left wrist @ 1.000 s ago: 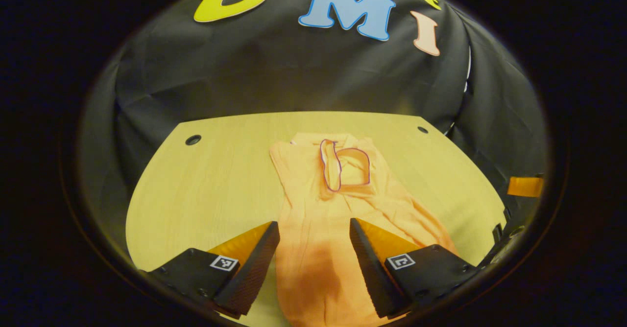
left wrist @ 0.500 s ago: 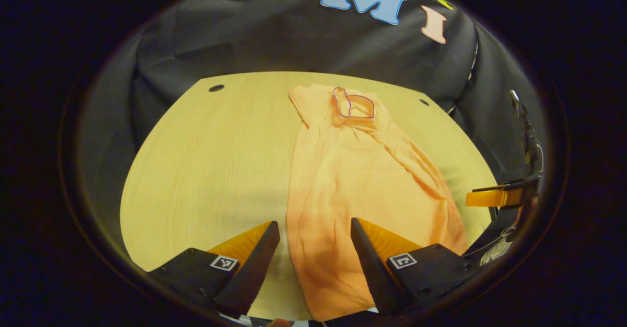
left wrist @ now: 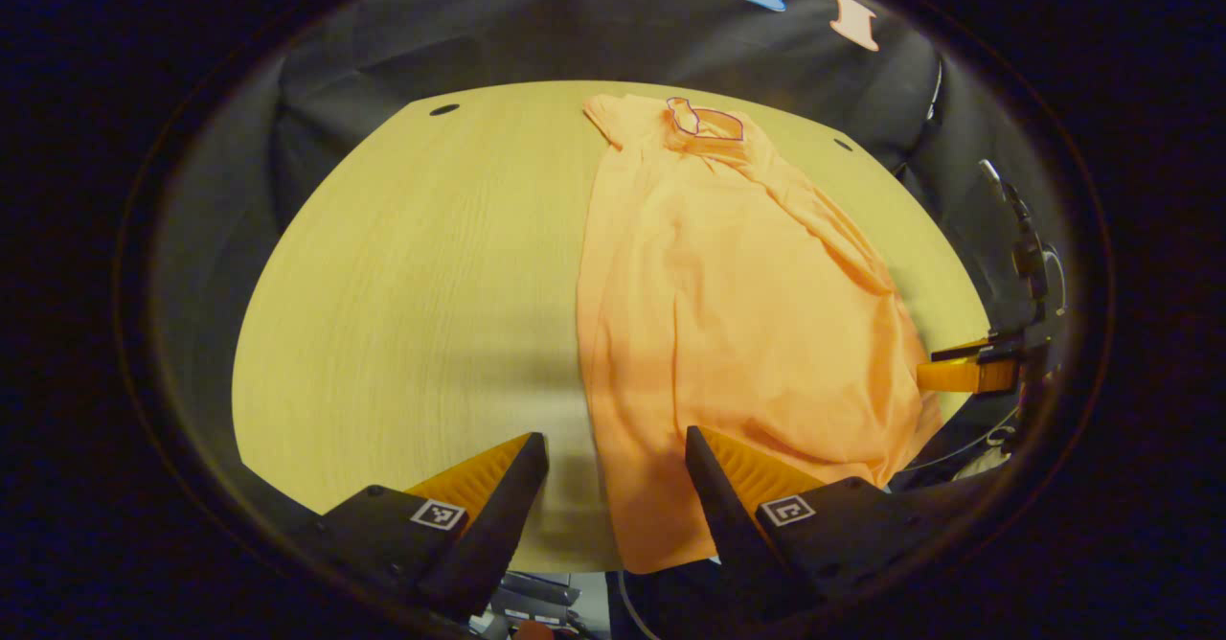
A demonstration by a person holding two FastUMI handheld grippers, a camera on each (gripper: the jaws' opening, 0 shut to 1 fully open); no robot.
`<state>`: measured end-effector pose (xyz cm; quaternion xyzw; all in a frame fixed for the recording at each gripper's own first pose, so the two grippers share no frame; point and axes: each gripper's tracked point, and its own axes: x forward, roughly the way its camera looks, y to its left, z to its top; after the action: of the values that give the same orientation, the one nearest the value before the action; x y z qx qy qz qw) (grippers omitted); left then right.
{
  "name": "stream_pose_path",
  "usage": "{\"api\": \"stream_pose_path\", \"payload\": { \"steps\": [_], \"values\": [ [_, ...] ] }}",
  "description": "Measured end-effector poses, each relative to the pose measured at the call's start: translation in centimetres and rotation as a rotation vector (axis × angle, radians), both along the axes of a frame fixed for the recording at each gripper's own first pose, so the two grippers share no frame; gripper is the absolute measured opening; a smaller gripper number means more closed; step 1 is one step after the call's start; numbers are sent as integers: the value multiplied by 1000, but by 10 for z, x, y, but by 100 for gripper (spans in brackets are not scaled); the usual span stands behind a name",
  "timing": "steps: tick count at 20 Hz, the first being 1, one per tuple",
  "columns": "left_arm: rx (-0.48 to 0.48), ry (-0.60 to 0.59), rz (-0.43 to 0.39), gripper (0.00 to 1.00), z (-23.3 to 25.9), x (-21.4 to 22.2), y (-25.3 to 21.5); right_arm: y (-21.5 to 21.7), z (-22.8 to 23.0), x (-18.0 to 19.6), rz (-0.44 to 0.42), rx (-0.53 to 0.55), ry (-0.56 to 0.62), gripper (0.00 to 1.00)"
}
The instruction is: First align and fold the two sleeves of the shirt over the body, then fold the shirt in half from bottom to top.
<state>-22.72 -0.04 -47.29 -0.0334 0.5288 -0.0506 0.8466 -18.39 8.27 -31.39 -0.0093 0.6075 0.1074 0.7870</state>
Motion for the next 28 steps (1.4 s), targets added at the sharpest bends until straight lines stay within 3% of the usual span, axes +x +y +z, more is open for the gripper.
{"api": "stream_pose_path", "payload": {
  "steps": [3, 5, 8, 11, 12, 14, 15, 16, 17, 18, 24, 28],
  "values": [
    [34, 2, -25, 96, -3, 3, -2, 0, -3, 0, 16, -10, 0, 62],
    [114, 19, -80, 95, -8, 1, -2, 1, -3, -1, 33, -30, 2, 61],
    [114, -8, -115, 96, -6, 8, -15, 1, -5, 0, 45, -38, 15, 65],
    [109, -9, -108, 92, -5, 12, -15, 1, -5, 0, 70, -39, 24, 59],
    [108, -13, -108, 80, -6, 14, -17, 2, -5, 3, 77, -36, 15, 59],
    [108, -21, -115, 52, -6, 19, -21, 2, -5, 2, 76, -34, 11, 23],
    [113, -30, -115, 41, -7, 22, -21, 2, -5, 1, 90, -37, 15, 23],
    [116, -27, -110, 16, -7, 23, -20, 2, -2, 2, 92, -39, 14, 23],
    [118, -24, -114, 10, -8, 22, -20, 4, -2, 6, 75, -27, 0, 23],
    [119, -24, -111, 11, -8, 24, -20, 5, -5, 4, 80, -24, 7, 0],
    [98, -28, -95, 8, -5, 31, -19, 5, -4, 7, 65, 0, 24, 0],
    [70, -80, -70, 6, 17, 64, -18, 11, 11, 30, 32, 30, -12, 0]
  ]
}}
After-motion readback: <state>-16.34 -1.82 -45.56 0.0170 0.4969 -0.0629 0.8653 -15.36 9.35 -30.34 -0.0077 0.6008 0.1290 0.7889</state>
